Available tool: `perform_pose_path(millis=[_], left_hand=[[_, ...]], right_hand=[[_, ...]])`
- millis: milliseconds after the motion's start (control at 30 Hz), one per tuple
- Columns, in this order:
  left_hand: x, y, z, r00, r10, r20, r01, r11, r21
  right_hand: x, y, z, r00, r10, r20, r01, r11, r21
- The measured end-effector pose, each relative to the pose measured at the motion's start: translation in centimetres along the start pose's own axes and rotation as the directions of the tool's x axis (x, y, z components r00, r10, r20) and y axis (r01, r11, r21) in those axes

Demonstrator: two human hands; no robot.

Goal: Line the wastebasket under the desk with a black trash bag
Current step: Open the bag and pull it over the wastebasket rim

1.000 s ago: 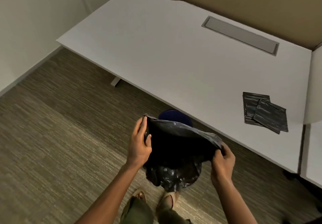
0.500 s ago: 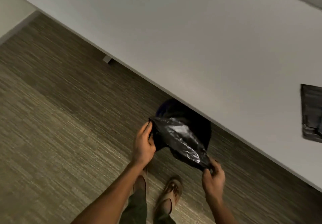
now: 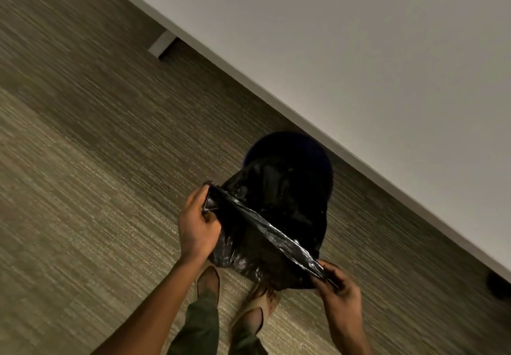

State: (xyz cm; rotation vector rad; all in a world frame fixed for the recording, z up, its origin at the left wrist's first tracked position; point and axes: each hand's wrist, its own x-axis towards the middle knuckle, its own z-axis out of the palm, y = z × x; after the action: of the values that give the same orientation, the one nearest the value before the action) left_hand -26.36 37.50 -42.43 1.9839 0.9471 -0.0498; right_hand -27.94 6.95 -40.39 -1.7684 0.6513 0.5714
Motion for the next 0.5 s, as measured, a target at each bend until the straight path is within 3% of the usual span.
perform_pose_path(millis=[233, 367, 433, 500], left_hand=[[2.3, 3.3, 1.1, 0.999, 0.038, 0.036, -0.033, 0.992, -0.118], [7.6, 4.9, 4.1, 0.996, -0.053, 0.067, 0.064, 0.982, -0.176], [10.2, 4.9, 5.6, 1.000, -0.023, 0.021, 0.025, 0.995, -0.101], [12.2, 4.6, 6.9, 0.994, 0.099, 0.038, -0.101, 0.994, 0.051]], right_hand=[[4.8, -4.8, -1.2, 0.995, 0.024, -0.101, 0.007, 0.955, 0.297], [10.3, -8.2, -0.7, 0.993, 0.004, -0.118, 0.038, 0.936, 0.351], [12.7, -8.8, 0.3, 0.992, -0.047, -0.119, 0.084, 0.940, 0.330], [15.4, -8.5, 1.4, 0.987, -0.064, -0.145, 0.098, 0.966, 0.240]])
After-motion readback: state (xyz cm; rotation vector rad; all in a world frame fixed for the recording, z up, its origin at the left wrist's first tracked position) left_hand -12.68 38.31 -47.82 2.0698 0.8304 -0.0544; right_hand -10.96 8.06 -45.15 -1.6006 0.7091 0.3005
